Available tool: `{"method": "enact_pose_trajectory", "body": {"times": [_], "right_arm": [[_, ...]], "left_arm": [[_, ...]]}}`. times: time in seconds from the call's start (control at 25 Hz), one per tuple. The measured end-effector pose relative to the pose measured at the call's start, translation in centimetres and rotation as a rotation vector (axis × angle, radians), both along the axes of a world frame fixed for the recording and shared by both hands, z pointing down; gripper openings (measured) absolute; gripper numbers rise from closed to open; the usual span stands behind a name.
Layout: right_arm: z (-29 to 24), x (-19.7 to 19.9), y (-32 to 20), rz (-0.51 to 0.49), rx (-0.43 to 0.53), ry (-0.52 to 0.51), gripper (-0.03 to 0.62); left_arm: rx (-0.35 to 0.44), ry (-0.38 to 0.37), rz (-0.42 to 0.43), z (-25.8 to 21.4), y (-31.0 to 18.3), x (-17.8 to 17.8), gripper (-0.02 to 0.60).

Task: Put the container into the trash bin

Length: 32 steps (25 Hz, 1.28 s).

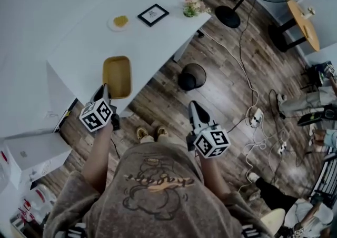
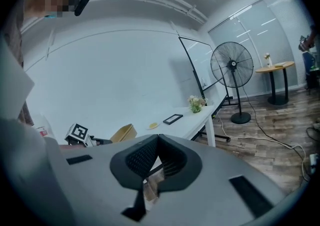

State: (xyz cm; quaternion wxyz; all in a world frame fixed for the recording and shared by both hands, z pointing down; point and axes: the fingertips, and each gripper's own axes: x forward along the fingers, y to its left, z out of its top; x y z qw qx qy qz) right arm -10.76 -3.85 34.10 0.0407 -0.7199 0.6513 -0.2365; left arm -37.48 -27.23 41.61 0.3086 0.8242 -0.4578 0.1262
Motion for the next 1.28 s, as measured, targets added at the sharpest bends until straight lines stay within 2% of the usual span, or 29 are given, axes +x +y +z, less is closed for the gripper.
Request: {"method": "enact_pose_trajectory", "body": {"times": [0.24, 0.36, 0.6, 0.96, 1.28], "right_arm": [[0.7, 2.5, 4.4, 0.112, -0.002, 0.007, 0.002], [0.7, 3.6, 6.7, 0.179, 0.003, 0.014, 0.002], [0.7, 5.8, 12.2, 0.303, 0.010, 0.011, 0.001], [0.7, 9.3, 17.4, 0.395, 0.027, 0.002, 0.002], [0.6, 12.6, 18.8, 0.372, 0.057, 0.000, 0.002]], "left_arm": [[0.088, 0.047, 0.263, -4.1, 3.6, 9.3, 0.023], [0.091, 0.083, 0.380, -5.0, 5.7, 13.3, 0.023], [0.082, 0.118, 0.539, -5.9, 10.5, 19.4, 0.023], [0.079, 0.124, 0.688, -6.8, 17.0, 25.8, 0.023], [0.077, 0.117, 0.704, -6.8, 20.0, 29.8, 0.023]]}}
